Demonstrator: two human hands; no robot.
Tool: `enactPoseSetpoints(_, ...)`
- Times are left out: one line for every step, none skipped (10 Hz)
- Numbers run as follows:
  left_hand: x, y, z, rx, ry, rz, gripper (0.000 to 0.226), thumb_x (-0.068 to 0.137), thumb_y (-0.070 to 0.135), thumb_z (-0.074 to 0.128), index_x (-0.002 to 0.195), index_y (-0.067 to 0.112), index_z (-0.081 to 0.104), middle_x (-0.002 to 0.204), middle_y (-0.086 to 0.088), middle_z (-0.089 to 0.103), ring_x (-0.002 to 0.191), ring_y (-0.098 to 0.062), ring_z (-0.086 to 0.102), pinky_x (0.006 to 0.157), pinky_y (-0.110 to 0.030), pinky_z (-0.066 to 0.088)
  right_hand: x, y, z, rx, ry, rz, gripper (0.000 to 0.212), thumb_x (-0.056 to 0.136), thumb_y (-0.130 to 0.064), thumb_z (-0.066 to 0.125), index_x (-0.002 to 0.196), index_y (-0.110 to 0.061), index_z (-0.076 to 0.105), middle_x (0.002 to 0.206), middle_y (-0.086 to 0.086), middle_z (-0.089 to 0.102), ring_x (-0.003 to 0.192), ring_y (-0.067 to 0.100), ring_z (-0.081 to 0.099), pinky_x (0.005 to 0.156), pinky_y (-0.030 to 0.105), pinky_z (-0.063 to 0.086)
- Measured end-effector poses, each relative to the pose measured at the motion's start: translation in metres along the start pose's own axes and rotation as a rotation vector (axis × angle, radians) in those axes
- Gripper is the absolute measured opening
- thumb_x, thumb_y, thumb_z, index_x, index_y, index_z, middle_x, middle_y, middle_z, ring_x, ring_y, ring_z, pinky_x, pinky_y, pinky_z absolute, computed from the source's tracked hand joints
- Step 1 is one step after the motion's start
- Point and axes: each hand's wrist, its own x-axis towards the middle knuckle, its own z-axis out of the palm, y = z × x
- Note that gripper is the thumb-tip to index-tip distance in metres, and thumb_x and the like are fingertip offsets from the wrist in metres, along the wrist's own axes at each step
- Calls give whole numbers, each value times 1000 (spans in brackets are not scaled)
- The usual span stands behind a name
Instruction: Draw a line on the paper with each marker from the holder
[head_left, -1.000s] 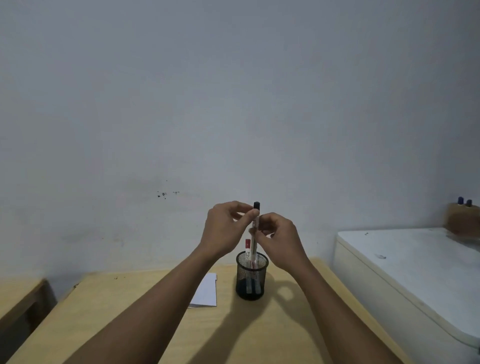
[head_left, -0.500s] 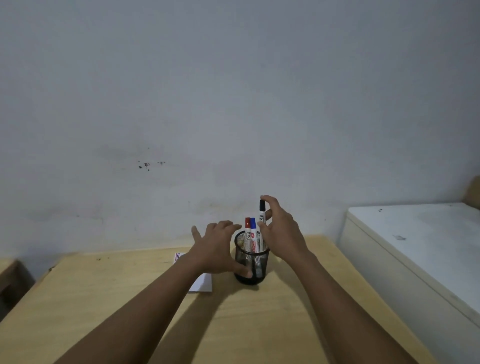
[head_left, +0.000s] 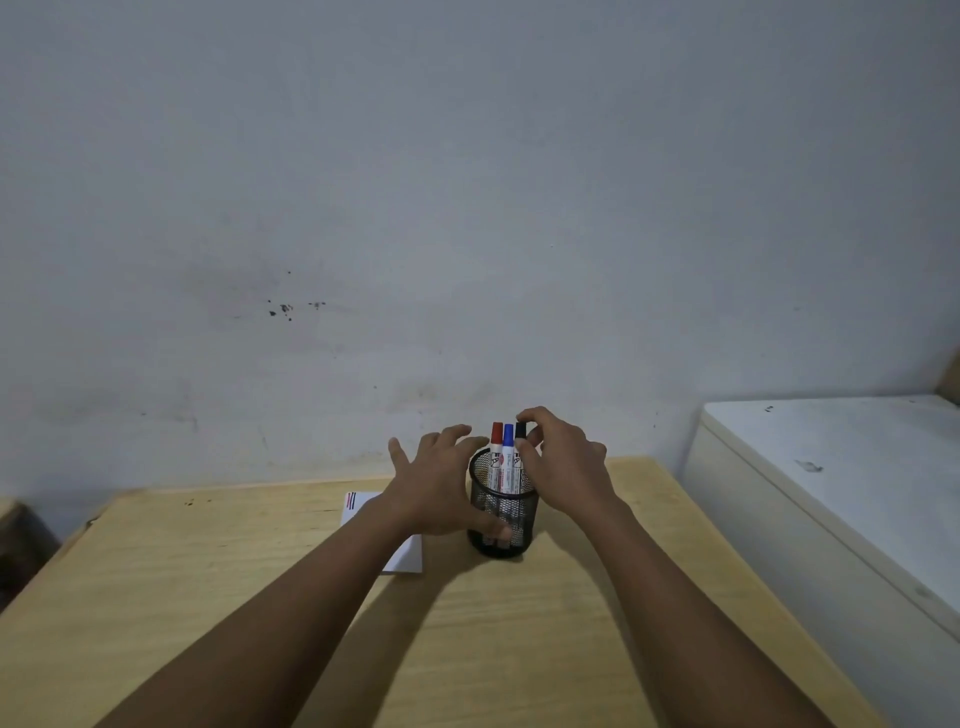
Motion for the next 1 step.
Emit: enactPoseSetpoints(-3, -1, -5, -2, 23, -18, 116, 52, 76, 73, 148, 33, 24, 161, 3, 17, 147, -23, 11, 110, -71, -3, 0, -1, -3, 15, 48, -10, 39, 102, -31, 52, 142, -30, 49, 125, -3, 65, 117, 18, 59, 102, 48, 32)
